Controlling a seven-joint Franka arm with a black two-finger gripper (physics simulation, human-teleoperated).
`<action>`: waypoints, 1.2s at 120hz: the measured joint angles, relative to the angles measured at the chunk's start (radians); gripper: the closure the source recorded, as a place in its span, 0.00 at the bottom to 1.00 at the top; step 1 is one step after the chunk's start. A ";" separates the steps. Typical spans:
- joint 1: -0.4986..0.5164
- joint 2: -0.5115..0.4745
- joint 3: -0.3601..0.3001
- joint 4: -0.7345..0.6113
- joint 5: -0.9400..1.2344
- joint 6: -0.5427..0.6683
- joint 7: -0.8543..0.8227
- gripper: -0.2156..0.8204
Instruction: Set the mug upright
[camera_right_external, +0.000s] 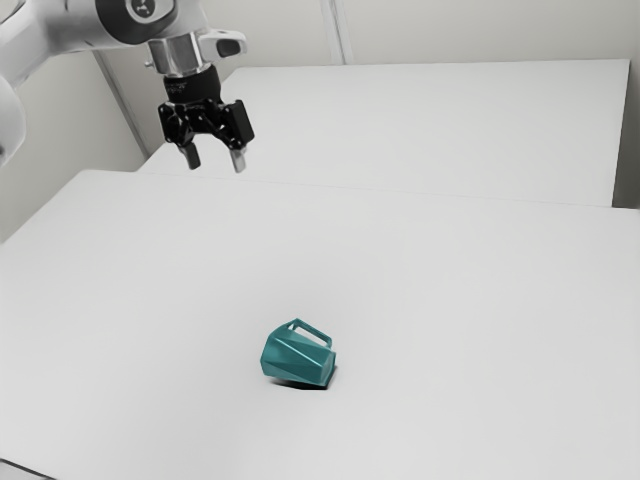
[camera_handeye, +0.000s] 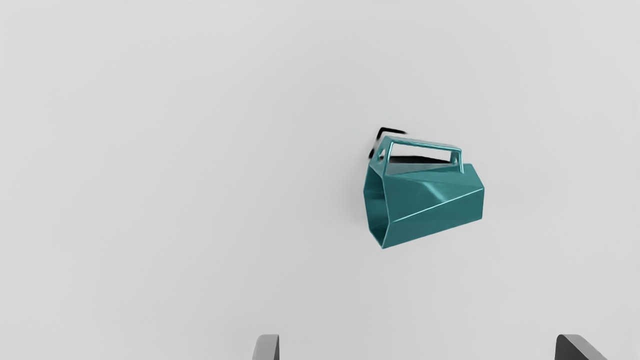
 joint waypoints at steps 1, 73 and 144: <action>-0.001 0.000 0.000 0.000 -0.001 0.002 0.000 0.21; 0.016 -0.051 0.154 -0.401 -0.242 0.111 -0.006 0.21; 0.003 -0.023 0.204 -0.690 -0.540 0.210 0.052 0.21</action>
